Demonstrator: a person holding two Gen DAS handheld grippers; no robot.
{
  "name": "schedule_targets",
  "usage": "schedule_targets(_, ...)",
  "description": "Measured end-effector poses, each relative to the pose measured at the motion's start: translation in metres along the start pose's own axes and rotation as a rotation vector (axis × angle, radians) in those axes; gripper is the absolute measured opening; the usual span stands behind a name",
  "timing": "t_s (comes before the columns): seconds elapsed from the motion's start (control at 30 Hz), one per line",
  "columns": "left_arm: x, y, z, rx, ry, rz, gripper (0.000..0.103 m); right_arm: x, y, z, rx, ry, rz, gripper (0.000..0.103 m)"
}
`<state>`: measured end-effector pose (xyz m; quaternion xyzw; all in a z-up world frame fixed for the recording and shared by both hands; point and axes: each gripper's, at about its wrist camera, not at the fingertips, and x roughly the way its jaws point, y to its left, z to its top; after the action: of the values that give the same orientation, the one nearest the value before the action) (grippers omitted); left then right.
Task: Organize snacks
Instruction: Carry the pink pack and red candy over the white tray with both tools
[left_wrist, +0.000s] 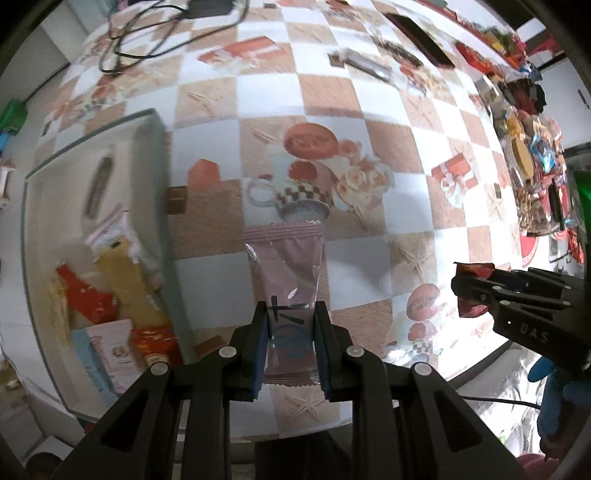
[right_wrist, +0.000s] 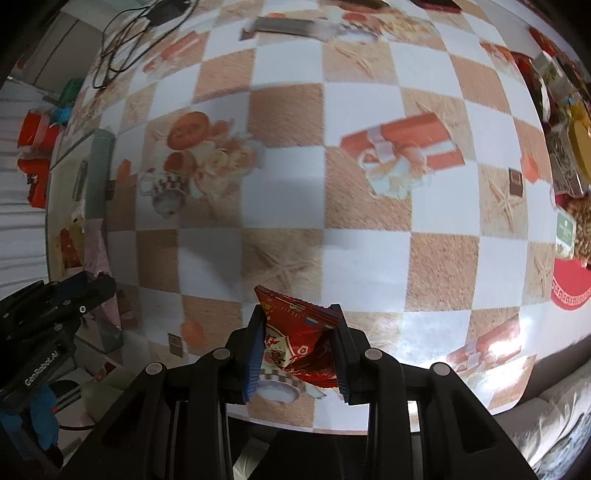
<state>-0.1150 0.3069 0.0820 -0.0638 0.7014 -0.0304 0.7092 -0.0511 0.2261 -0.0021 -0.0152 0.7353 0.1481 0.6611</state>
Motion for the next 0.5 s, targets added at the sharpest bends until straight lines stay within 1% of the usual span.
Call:
schedule_targets(0.1,-0.008,0.007,-0.009,-0.027,-0.023,-0.003,0.025,-0.009,0.011,0.004,-0.032,-0.009,0.0,0.034)
schedule_targets(0.2,-0.009,0.027,-0.014,-0.054,-0.048,-0.002,0.025,-0.016,0.025,0.01,-0.067,-0.014,0.002,0.034)
schedule_targets(0.33,-0.016,0.047,-0.017,-0.104,-0.076,0.004,0.025,-0.025,0.053,0.011,-0.127,-0.028,0.003,0.034)
schedule_targets(0.37,-0.019,0.054,-0.018,-0.121,-0.083,0.009,0.025,-0.027,0.066,0.011,-0.139,-0.03,0.003,0.034)
schedule_targets(0.5,-0.027,0.08,-0.026,-0.182,-0.106,0.019,0.025,-0.025,0.101,0.013,-0.201,-0.04,0.003,0.034)
